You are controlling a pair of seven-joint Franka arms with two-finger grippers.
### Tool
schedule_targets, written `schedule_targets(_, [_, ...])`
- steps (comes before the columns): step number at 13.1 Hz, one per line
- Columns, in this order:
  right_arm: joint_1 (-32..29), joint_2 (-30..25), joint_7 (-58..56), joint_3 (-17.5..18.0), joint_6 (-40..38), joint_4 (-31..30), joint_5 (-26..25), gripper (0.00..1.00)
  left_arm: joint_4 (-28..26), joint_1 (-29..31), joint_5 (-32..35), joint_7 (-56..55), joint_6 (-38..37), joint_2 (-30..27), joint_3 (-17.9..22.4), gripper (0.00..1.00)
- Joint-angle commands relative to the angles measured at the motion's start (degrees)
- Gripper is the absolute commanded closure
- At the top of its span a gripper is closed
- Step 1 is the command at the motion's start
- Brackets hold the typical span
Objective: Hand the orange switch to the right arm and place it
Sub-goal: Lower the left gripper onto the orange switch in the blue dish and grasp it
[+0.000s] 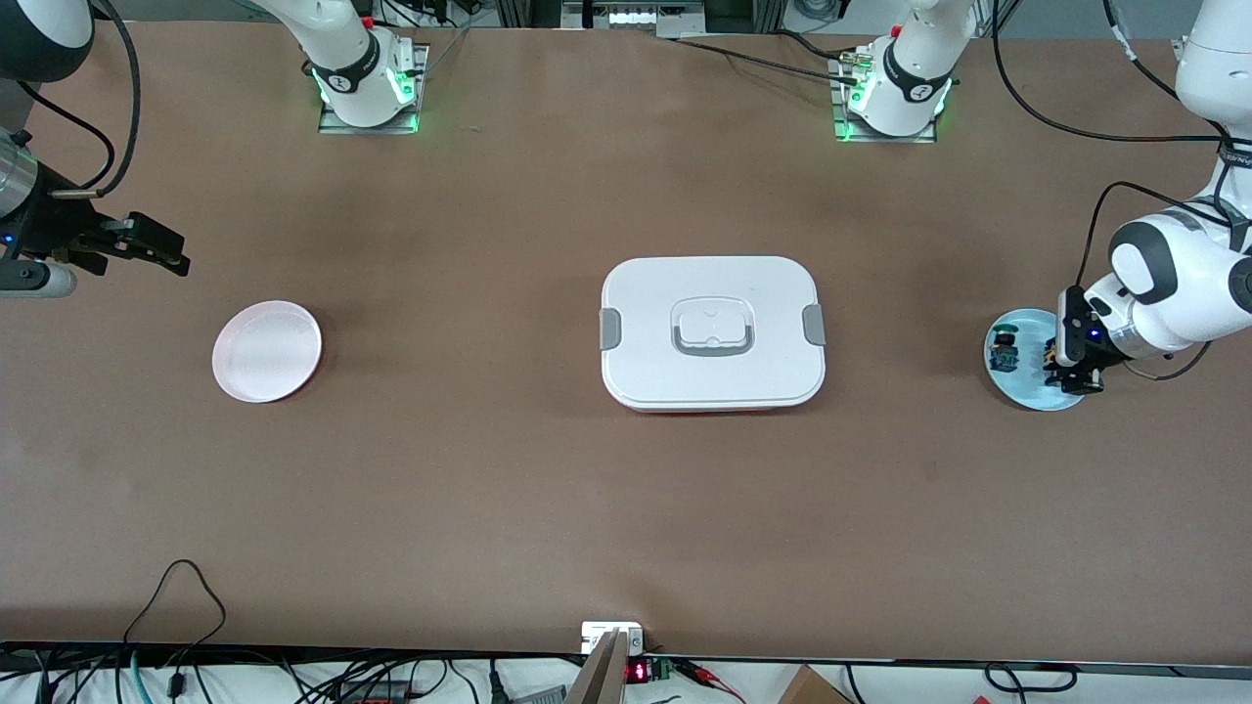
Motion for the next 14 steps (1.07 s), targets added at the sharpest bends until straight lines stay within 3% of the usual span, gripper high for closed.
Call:
schedule_targets(1, [-0.04,0.3,-0.06,0.3,-1.06,1.12,0.43,0.0,1.7,1.39,-0.52,1.05,-1.56,0.47,-0.8,1.0])
schedule_targets(7, [-0.21,0.12,-0.06,0.22,-1.24,1.21,0.43,0.0,14.17,0.86,-5.0,0.87,-20.79,0.46,-2.03,1.0])
schedule_targets(10, [-0.21,-0.23,-0.33,0.22,-3.95,1.29,0.34,0.0,16.72,-0.01,-13.06,0.79,-30.28,0.38,-2.55,1.0])
schedule_targets(14, [-0.12,0.04,0.38,0.22,-3.53,1.74,-0.01,0.0,21.99,-0.63,-23.35,-4.46,-43.2,0.55,-8.95,1.0])
